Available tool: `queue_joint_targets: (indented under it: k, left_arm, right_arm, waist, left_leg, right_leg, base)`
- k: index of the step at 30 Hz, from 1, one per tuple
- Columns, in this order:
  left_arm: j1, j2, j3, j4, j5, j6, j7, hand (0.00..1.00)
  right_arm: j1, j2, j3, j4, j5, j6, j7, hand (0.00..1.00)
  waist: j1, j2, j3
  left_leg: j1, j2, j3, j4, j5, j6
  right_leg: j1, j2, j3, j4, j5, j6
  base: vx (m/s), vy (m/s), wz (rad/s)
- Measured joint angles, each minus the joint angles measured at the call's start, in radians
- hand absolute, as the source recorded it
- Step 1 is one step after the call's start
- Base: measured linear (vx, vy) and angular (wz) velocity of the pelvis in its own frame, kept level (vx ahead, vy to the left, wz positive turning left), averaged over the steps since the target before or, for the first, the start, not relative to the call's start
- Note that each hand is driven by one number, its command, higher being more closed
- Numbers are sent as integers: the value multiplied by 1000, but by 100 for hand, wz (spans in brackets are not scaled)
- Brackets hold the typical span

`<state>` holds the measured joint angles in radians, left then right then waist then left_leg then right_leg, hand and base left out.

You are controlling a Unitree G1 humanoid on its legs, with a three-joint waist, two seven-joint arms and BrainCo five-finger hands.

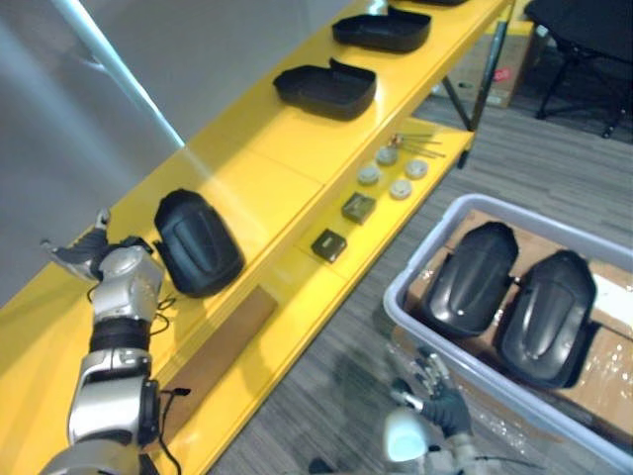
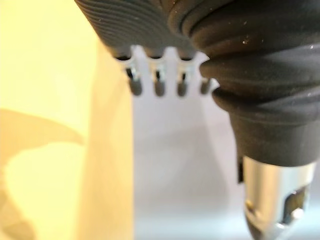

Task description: Walk over and take plastic housings, then place them on the shelf

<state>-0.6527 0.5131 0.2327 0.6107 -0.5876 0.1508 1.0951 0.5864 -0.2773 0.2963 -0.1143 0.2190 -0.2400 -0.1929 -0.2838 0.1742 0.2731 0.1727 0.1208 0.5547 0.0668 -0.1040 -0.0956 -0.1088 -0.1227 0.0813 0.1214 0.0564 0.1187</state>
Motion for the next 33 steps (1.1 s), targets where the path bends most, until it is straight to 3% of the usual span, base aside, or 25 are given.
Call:
queue_joint_targets:
  k: [4, 7, 8, 11, 14, 15, 17, 19, 20, 21, 24, 26, 27, 33]
  left_arm:
    - [0, 22, 0, -1, 1, -27, 16, 0]
    - [-21, 40, -1, -1, -1, -100, -7, 0]
    - [-35, 59, -13, -1, -1, -160, -49, 0]
    - [-56, 112, -21, -17, 12, -243, -141, 0]
    - [0, 113, -43, -244, 50, -297, -270, 0]
    - [89, 101, -43, -408, 63, -319, -330, 0]
    - [271, 38, -36, -656, 106, -332, -384, 0]
    - [528, -112, -11, -901, 159, -346, -461, 0]
    - [585, -150, -5, -936, 165, -353, -484, 0]
    - [680, -209, 4, -983, 166, -364, -520, 0]
    - [834, -263, 40, -1058, 214, -367, -617, 0]
    - [892, -281, 55, -1113, 214, -381, -690, 0]
    - [996, -450, 52, -1193, 233, -482, -835, 0]
    - [996, -453, 34, -1192, 234, -483, -833, 0]
  right_arm:
    - [0, 10, 0, 10, 1, -11, 3, 0]
    - [4, 20, 1, 26, 1, -30, 10, 0]
    - [-4, 29, 2, 47, -1, -51, 20, 0]
    - [-29, 48, -5, 51, -1, -88, 19, 0]
    - [-84, 63, -39, 48, -4, -123, -6, 0]
    - [-105, 79, -70, 37, -9, -140, -30, 0]
    - [-122, 104, -131, 14, -26, -155, -71, 0]
    - [-146, 124, -219, -33, -38, -160, -99, 0]
    - [-153, 127, -241, -44, -38, -160, -106, 0]
    - [-169, 135, -290, -61, -38, -161, -117, 0]
    - [-233, 139, -369, -82, -24, -160, -112, 0]
    - [-281, 142, -377, -95, -2, -154, -104, 0]
    - [-299, 199, -405, -146, 4, -105, -91, 0]
    - [-298, 199, -405, -142, 5, -105, -90, 0]
  waist:
    - [-1, -3, -25]
    - [-3, -12, -38]
    - [2, -22, -47]
    - [5, -37, -72]
    - [30, -55, -101]
    - [39, -57, -105]
    - [71, -50, -133]
    - [116, -56, -145]
    - [126, -62, -148]
    - [158, -76, -152]
    - [220, -105, -158]
    - [239, -116, -163]
    - [251, -186, -163]
    - [250, -194, -157]
  left_leg:
    - [1, 1, -1, -4, 0, 0]
    - [1, 2, -25, -4, 0, 0]
    - [-2, 2, -30, -5, 0, 0]
    - [-22, -1, -57, -5, 0, -1]
    - [-36, -6, -92, -6, 1, 0]
    - [-34, -7, -110, -8, 1, 1]
    - [-35, -8, -134, -18, 2, 0]
    - [-32, -9, -189, -25, 6, 0]
    - [-31, -9, -201, -25, 8, -1]
    - [-34, -11, -229, -28, 14, -1]
    - [-33, -13, -277, -36, 23, -4]
    - [-33, -16, -286, -44, 26, -5]
    - [-29, -22, -300, -64, 33, -5]
    - [-32, -22, -302, -59, 33, -5]
  right_leg:
    - [13, -1, -3, -24, 8, 1]
    - [38, -1, -25, -51, 16, 1]
    - [45, -2, -32, -62, 18, -3]
    - [54, -7, -52, -97, 36, -4]
    - [83, -18, -88, -134, 50, 7]
    - [102, -21, -108, -143, 51, 8]
    - [117, -22, -135, -155, 51, 8]
    - [162, -23, -195, -175, 51, 7]
    - [172, -25, -211, -182, 51, 7]
    - [188, -26, -235, -193, 51, 7]
    - [218, -28, -282, -201, 43, 2]
    - [223, -31, -298, -201, 38, 0]
    - [231, -35, -314, -201, 27, 1]
    - [231, -35, -315, -201, 27, 2]
  base:
    - [8, 6, 0]
    - [5, -9, 17]
    - [-6, -13, 17]
    - [-17, 4, 20]
    - [-10, 21, 34]
    - [48, 18, 41]
    - [60, 11, 43]
    - [70, -2, 61]
    - [49, -12, 69]
    - [22, -28, 65]
    - [-25, -22, 49]
    - [-40, -9, 14]
    - [-15, -4, 7]
    - [0, 0, 0]
